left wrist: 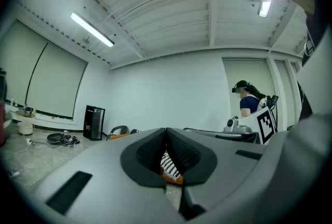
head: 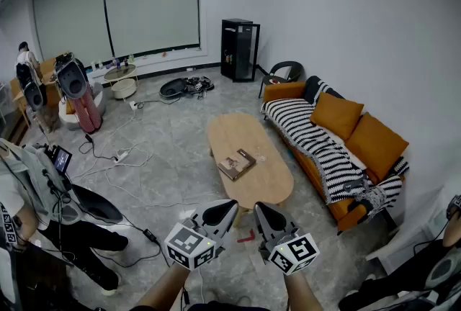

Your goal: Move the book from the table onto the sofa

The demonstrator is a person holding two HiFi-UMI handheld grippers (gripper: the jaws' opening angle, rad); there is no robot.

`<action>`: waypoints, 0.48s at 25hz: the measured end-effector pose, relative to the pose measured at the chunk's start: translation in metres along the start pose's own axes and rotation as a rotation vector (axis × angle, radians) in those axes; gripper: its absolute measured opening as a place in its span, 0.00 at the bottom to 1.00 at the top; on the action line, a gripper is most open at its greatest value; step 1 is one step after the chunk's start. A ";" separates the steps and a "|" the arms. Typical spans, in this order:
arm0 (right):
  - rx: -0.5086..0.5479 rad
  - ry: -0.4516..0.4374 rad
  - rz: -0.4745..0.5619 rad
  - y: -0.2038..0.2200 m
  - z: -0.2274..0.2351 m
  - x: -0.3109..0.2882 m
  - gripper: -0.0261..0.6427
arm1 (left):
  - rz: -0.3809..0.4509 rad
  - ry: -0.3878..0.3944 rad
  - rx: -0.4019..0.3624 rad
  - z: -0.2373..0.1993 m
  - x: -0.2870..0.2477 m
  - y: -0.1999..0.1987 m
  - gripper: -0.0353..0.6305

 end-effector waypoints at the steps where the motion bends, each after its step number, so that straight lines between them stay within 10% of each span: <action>1: -0.003 0.000 -0.001 0.000 0.001 -0.001 0.07 | -0.004 -0.002 0.002 -0.001 -0.001 0.000 0.08; 12: -0.010 -0.012 -0.001 -0.002 -0.007 0.002 0.07 | -0.010 -0.015 0.011 0.004 0.008 0.001 0.08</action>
Point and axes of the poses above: the fingertips, and each gripper's own axes: x backward along the fingers, z to its right, y out of its underside, the point moved 5 cm from there along x, backward along the fingers, and after that the axes turned 8 degrees about z, right-handed, at the moved point
